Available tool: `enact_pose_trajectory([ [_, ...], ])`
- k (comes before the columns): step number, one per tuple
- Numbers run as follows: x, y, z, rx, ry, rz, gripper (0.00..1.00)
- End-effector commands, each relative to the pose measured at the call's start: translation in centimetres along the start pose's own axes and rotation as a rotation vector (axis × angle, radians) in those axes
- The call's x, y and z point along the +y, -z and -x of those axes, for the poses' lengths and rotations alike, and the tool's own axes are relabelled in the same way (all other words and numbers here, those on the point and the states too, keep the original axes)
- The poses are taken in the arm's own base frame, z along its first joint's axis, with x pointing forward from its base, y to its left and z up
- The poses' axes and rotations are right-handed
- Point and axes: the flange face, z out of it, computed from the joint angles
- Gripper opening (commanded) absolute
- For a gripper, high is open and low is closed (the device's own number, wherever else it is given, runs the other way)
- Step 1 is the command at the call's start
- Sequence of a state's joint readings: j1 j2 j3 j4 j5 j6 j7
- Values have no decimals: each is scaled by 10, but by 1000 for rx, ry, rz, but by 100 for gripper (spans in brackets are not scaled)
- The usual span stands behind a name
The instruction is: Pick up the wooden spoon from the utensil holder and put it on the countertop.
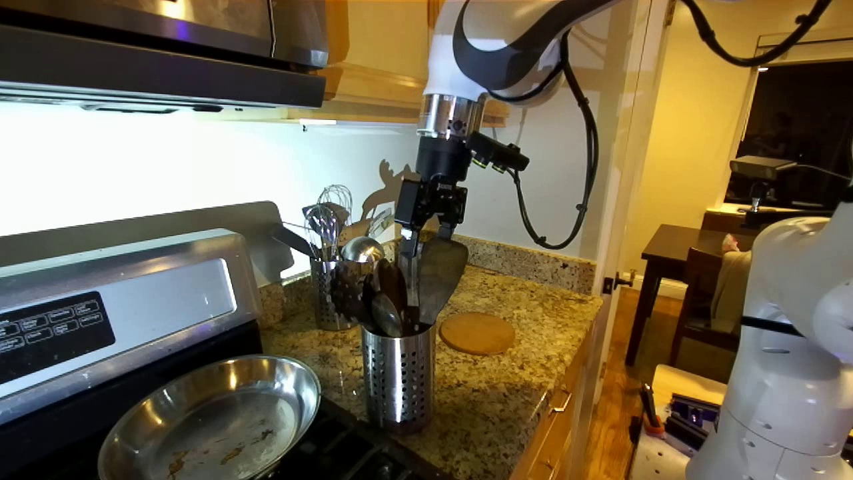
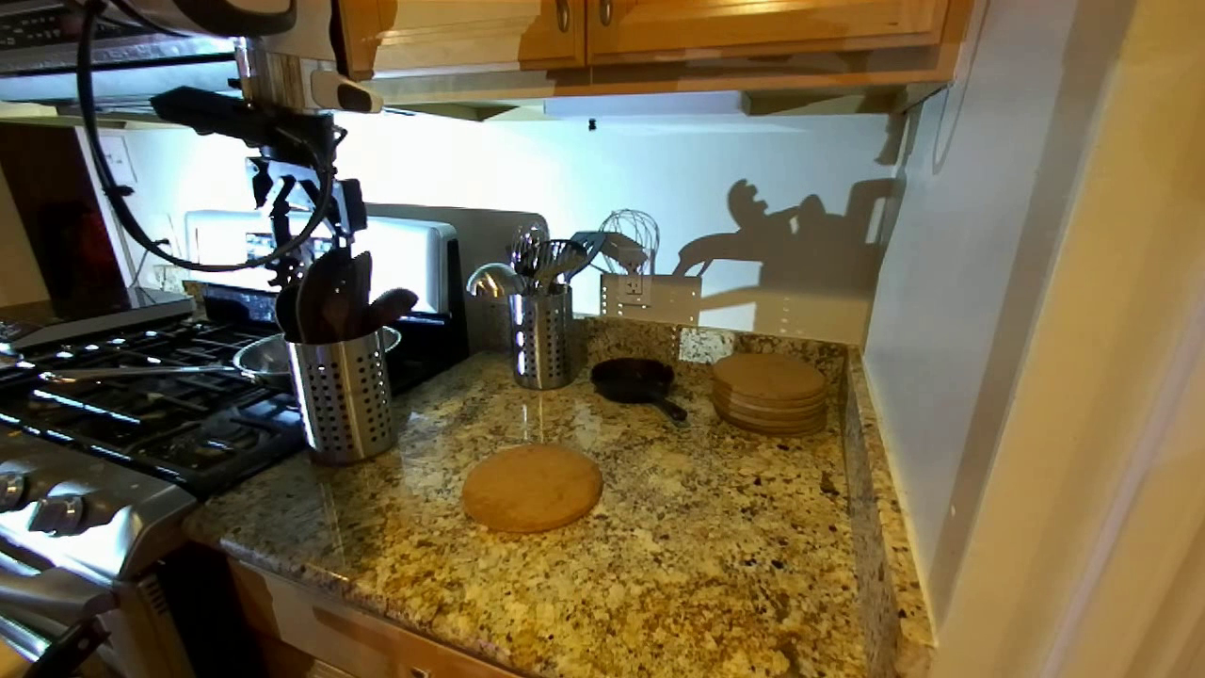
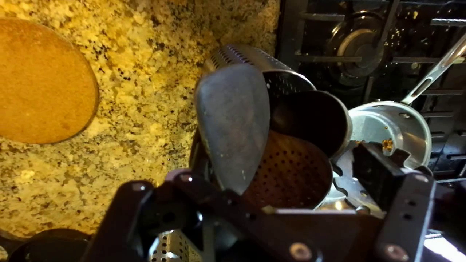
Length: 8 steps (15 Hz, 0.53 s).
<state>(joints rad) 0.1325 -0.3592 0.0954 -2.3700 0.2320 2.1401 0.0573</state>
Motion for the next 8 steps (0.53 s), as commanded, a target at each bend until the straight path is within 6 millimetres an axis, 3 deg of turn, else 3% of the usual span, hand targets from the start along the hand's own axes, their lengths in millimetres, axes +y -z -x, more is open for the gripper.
enact_pose_trajectory([
  [1,15,8,19,22,-56,-28,100],
  [8,25,3,28,15,-95,-83,100],
])
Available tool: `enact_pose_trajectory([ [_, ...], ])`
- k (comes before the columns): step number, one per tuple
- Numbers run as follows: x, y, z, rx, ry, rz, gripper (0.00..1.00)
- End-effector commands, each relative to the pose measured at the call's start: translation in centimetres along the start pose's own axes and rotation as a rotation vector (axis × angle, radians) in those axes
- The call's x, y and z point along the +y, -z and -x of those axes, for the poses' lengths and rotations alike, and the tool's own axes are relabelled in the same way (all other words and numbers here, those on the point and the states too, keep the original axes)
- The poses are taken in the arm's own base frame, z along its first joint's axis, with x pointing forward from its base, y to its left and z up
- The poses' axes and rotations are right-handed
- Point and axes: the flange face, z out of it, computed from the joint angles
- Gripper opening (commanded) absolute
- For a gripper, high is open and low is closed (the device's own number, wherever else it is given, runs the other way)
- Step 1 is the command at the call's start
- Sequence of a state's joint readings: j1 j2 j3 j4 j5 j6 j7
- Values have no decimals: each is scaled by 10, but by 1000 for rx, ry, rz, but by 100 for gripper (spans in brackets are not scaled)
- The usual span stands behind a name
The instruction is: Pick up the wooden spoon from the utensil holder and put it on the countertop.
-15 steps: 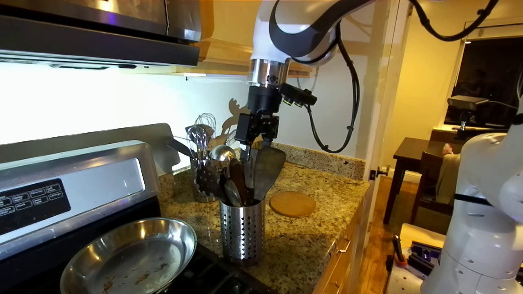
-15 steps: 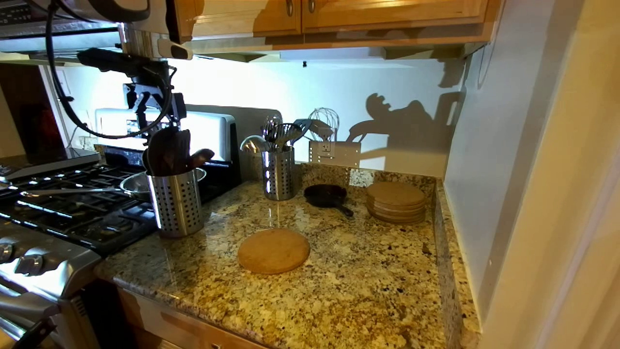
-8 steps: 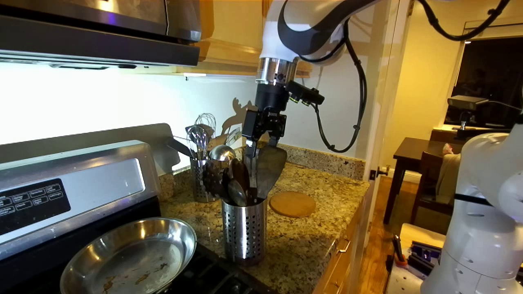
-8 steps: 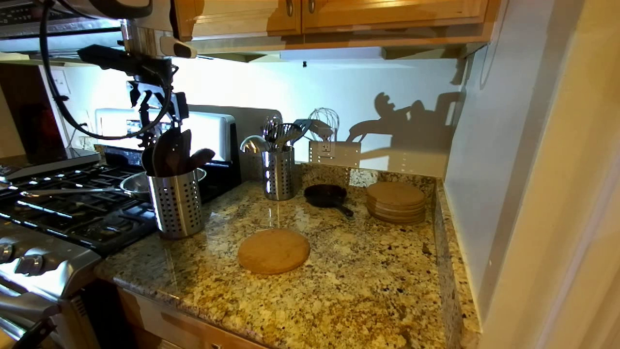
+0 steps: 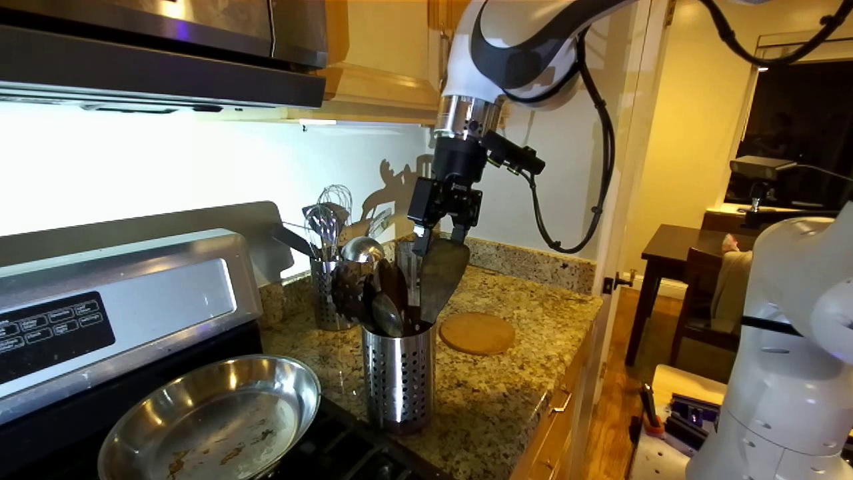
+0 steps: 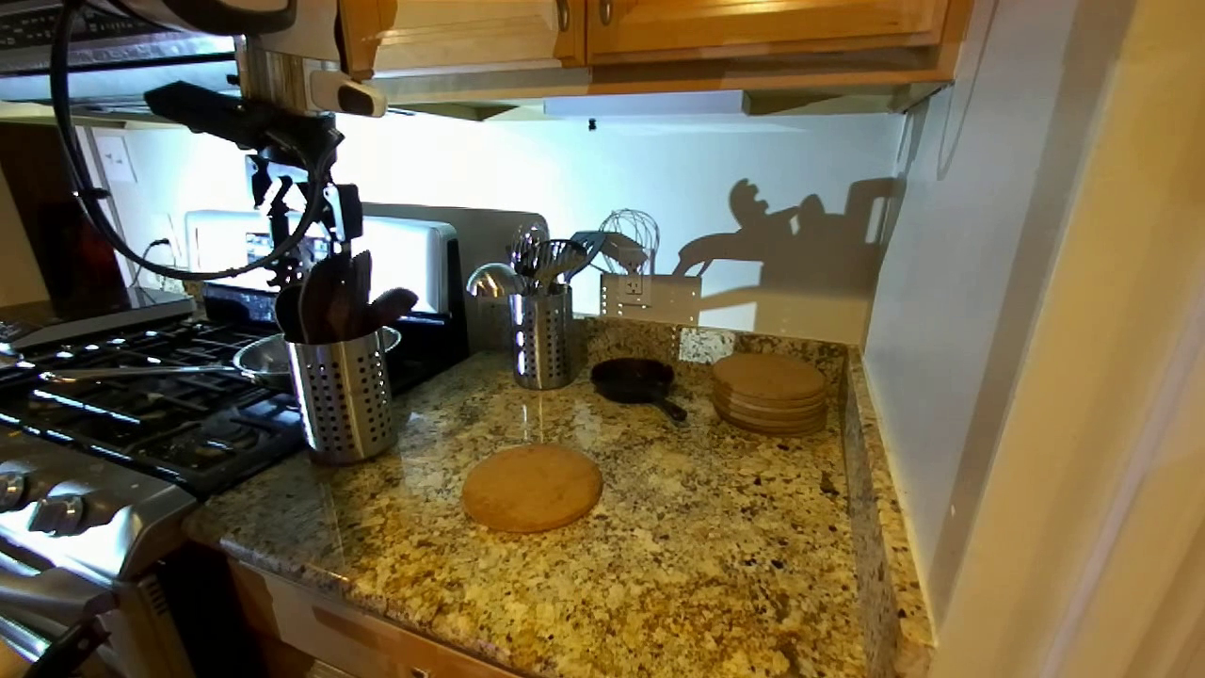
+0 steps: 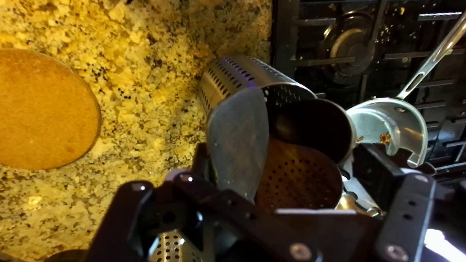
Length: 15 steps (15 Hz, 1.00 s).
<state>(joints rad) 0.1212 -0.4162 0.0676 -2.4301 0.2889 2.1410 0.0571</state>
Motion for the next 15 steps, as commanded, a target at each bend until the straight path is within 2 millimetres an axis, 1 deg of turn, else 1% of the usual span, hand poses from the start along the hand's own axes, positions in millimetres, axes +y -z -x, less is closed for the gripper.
enact_pose_trajectory([
  [1,8,-1,13,9,-31,-43,100],
  [2,9,-2,13,6,-35,-52,100],
  [3,9,-3,13,6,-38,-58,98],
  [5,10,-4,13,7,-44,-70,73],
  [6,10,-5,12,8,-45,-74,69],
  [7,11,-6,12,7,-46,-77,61],
  [14,14,-9,12,1,-54,-90,15],
  [15,14,-9,12,1,-54,-91,10],
])
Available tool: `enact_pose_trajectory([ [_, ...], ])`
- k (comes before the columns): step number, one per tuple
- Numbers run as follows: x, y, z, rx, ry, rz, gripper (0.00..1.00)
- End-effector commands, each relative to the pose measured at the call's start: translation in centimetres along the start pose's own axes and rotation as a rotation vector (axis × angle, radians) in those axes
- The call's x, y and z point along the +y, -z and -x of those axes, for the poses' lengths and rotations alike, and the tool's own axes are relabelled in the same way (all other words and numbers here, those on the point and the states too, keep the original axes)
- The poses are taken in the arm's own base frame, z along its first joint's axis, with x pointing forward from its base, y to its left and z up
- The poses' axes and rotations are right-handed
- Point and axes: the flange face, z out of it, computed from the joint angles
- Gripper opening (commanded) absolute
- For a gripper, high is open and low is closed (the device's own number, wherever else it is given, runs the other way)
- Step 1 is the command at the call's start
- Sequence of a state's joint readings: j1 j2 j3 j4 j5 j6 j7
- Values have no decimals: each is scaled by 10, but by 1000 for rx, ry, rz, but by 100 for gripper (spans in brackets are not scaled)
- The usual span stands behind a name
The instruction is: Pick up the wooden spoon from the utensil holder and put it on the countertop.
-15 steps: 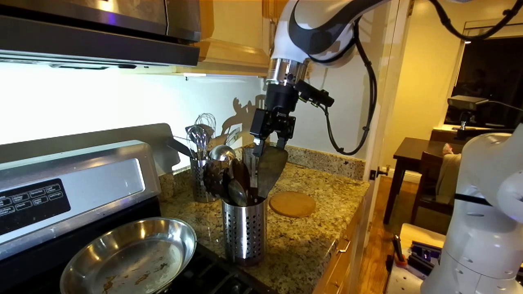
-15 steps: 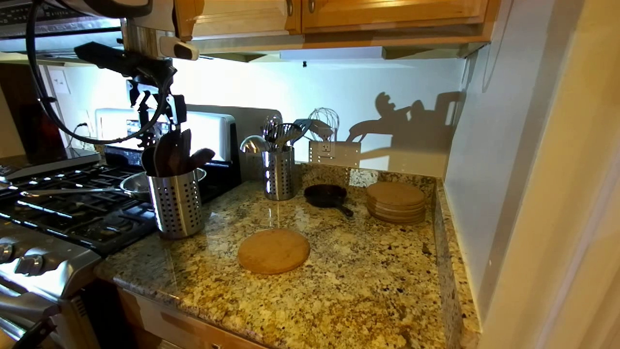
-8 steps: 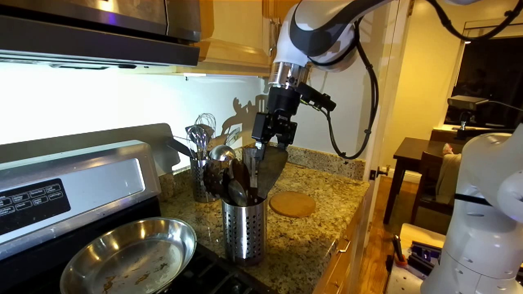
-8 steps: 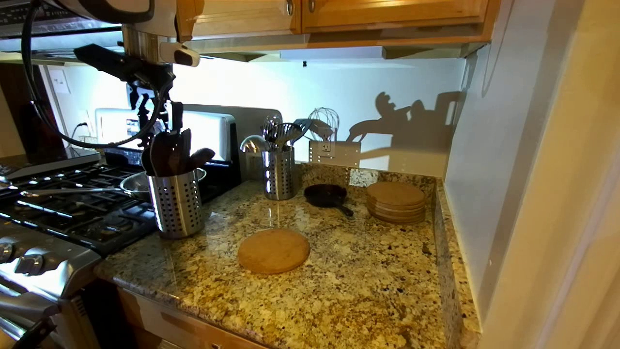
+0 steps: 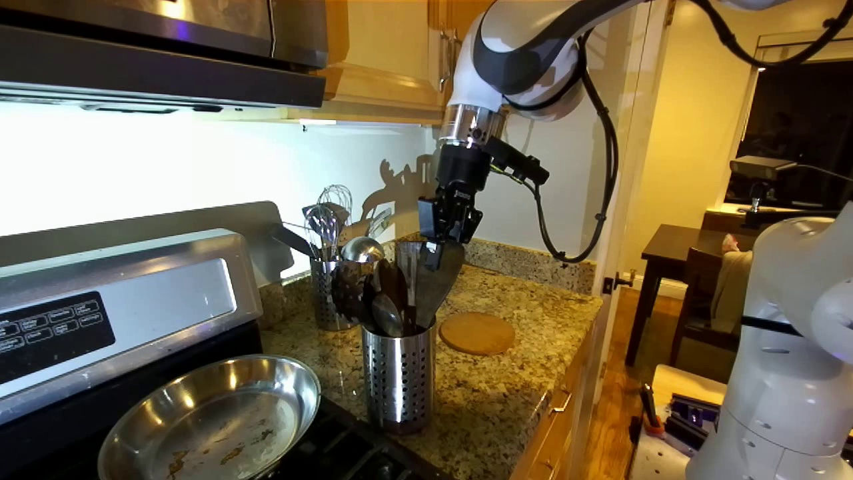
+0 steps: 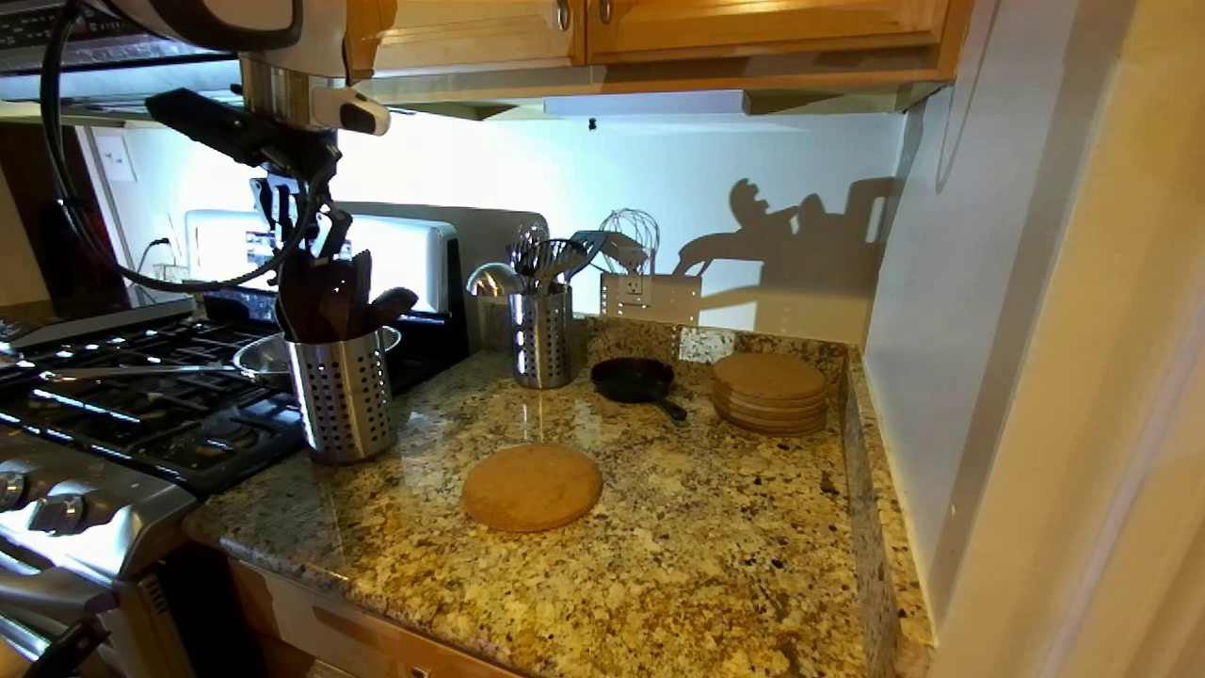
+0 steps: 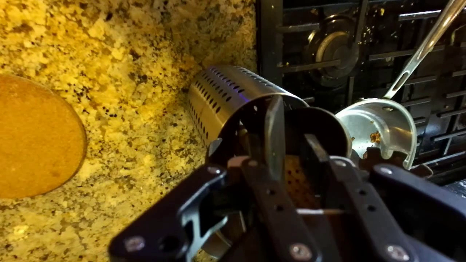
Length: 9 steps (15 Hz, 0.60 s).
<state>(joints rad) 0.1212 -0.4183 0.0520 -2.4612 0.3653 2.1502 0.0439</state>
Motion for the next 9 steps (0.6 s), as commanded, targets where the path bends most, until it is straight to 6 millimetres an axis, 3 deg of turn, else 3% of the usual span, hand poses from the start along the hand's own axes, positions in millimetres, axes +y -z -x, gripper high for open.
enact_pose_trajectory([
  [1,6,2,7,17,2,-31,9],
  [3,3,1,6,11,14,-43,6],
  [9,-10,10,3,11,73,-90,9],
])
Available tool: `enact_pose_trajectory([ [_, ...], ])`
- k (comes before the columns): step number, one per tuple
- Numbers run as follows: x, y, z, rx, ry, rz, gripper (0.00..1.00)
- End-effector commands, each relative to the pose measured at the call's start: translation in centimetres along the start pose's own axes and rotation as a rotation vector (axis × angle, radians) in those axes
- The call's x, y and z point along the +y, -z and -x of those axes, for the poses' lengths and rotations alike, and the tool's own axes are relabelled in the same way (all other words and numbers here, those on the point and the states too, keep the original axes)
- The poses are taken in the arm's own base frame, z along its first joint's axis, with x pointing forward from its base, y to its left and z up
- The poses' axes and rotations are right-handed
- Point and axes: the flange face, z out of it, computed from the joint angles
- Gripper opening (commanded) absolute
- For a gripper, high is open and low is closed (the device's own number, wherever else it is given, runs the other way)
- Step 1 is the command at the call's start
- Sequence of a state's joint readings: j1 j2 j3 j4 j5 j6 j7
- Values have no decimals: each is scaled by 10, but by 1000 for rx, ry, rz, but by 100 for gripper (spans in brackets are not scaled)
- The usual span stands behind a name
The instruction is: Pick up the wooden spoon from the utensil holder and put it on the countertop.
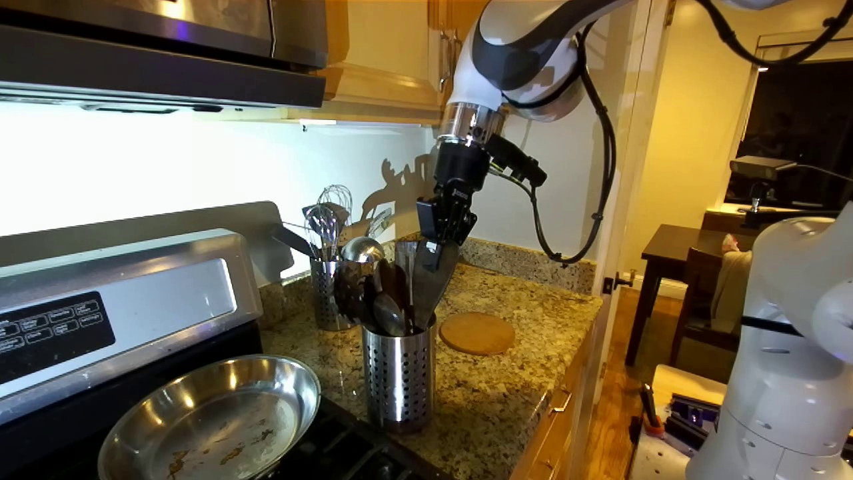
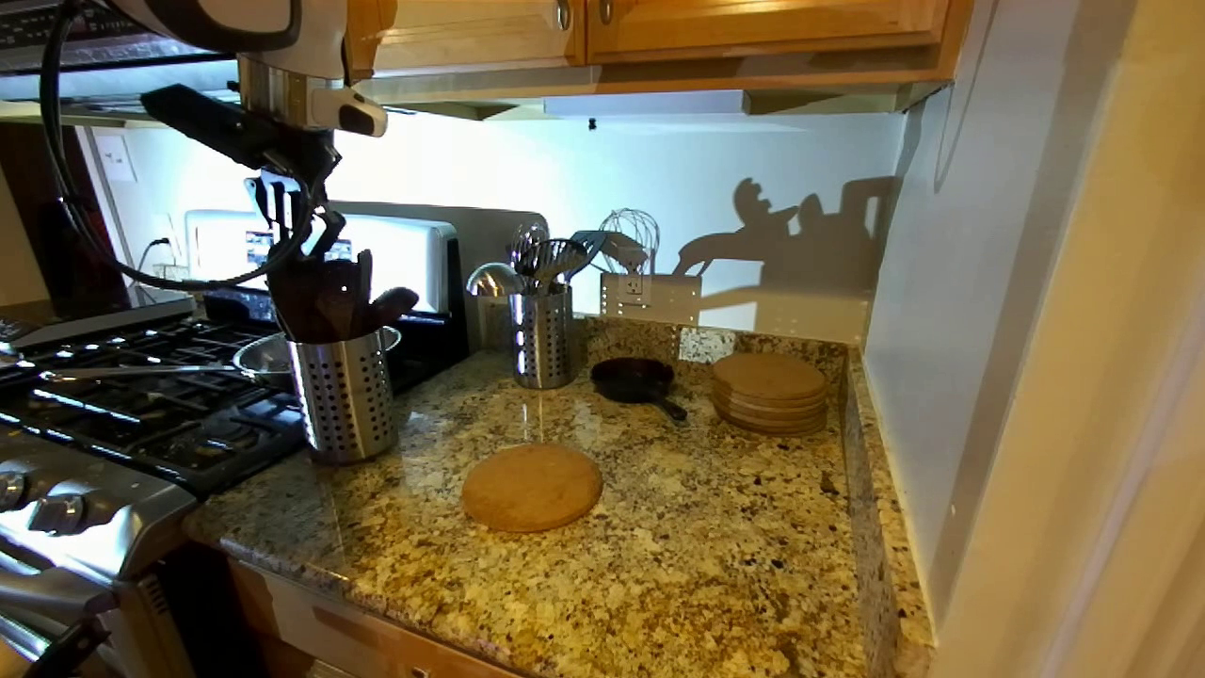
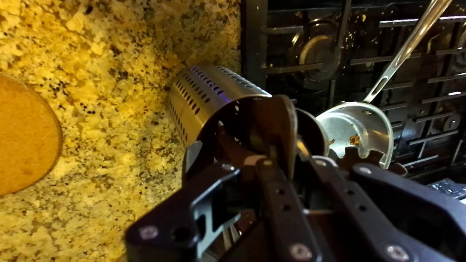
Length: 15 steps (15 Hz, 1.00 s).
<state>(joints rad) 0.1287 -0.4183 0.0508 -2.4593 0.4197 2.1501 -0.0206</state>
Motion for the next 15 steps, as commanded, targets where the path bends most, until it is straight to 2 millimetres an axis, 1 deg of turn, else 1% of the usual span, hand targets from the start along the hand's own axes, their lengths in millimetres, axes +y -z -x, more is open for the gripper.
enact_pose_trajectory([
  [1,-8,12,2,15,42,-48,8],
  [7,-19,30,-1,45,80,-69,7],
  [9,-21,40,0,58,84,-69,7],
  [13,-31,67,6,106,109,-69,7],
  [15,-36,85,11,137,124,-82,7],
])
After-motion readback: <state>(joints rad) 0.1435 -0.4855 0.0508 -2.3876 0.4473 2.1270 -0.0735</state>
